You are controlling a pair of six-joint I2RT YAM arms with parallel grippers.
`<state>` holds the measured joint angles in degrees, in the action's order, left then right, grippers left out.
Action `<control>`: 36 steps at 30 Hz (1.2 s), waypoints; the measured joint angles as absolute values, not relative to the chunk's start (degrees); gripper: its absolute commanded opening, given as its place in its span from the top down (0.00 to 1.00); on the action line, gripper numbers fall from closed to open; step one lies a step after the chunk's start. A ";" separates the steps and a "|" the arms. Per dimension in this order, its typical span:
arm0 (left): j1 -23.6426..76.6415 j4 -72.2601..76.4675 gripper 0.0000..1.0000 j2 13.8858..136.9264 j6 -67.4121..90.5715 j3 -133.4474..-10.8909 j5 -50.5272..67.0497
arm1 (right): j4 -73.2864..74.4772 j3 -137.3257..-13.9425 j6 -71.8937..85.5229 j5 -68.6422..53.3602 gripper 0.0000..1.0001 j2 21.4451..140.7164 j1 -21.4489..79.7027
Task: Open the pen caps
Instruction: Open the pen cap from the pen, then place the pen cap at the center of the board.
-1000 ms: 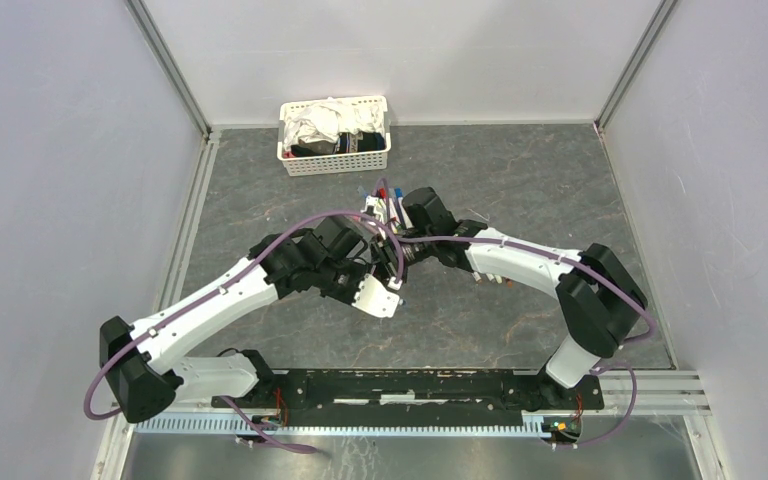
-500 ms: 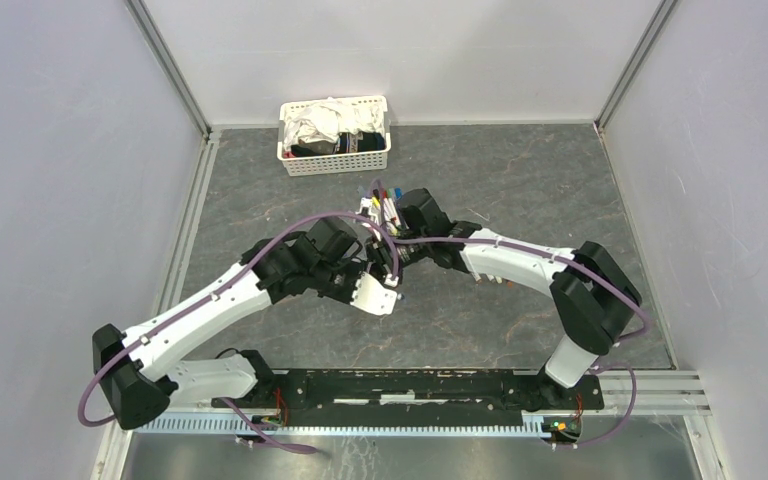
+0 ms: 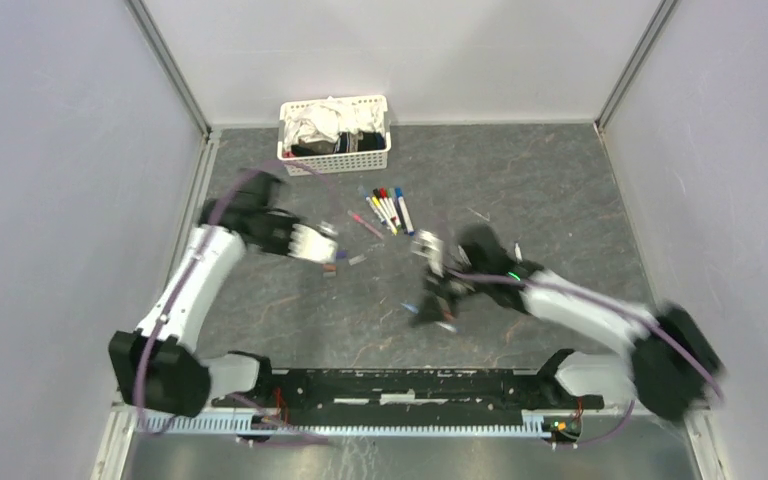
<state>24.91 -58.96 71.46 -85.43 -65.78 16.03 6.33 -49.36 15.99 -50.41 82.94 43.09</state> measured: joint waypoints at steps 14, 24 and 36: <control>15.51 -63.37 0.98 59.57 -92.84 -61.36 26.26 | 11.20 -35.83 16.51 -40.93 1.00 72.44 48.25; 20.60 -50.48 0.97 81.65 -73.78 -62.61 25.47 | 14.39 -43.57 12.36 -19.68 1.00 74.06 33.26; 23.51 -33.47 0.85 97.51 -58.89 -63.26 22.59 | 9.08 -44.88 10.33 -0.71 1.00 80.14 28.21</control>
<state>23.51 -33.47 97.51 -58.89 -63.26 22.59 9.08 -44.88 10.33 -0.71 80.14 28.21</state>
